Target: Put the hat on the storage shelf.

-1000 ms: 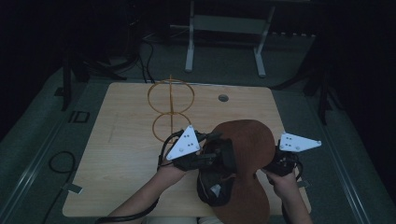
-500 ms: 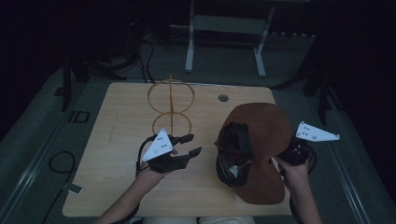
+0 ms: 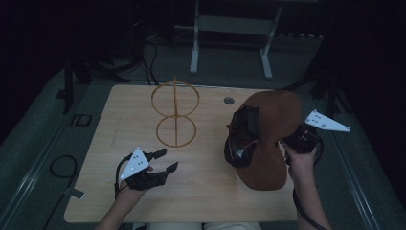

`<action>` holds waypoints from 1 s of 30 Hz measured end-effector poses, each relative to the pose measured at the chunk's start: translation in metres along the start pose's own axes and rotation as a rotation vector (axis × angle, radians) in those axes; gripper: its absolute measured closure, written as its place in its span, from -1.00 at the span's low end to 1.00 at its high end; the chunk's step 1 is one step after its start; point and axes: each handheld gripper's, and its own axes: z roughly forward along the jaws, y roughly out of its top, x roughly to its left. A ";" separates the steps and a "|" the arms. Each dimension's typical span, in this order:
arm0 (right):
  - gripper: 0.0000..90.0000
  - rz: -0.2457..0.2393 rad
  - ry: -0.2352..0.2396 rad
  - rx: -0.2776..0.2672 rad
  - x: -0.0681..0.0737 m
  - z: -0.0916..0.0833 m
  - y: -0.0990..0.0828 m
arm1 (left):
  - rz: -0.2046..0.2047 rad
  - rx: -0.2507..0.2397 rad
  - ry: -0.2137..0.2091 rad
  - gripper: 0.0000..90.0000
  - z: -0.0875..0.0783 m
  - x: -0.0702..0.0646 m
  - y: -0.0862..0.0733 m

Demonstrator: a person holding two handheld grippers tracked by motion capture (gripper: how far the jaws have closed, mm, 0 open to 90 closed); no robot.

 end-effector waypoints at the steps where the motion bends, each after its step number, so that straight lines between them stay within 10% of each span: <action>1: 0.96 0.003 -0.002 -0.001 -0.002 0.003 0.001 | -0.009 0.005 0.019 -0.33 -0.002 0.002 -0.004; 8: 0.96 0.035 0.010 -0.012 -0.013 0.029 0.013 | -0.070 0.061 0.104 -0.92 -0.017 0.011 -0.029; 30: 0.96 0.007 -0.047 0.026 -0.016 0.138 0.080 | -0.108 0.021 0.167 -0.94 -0.052 0.003 -0.062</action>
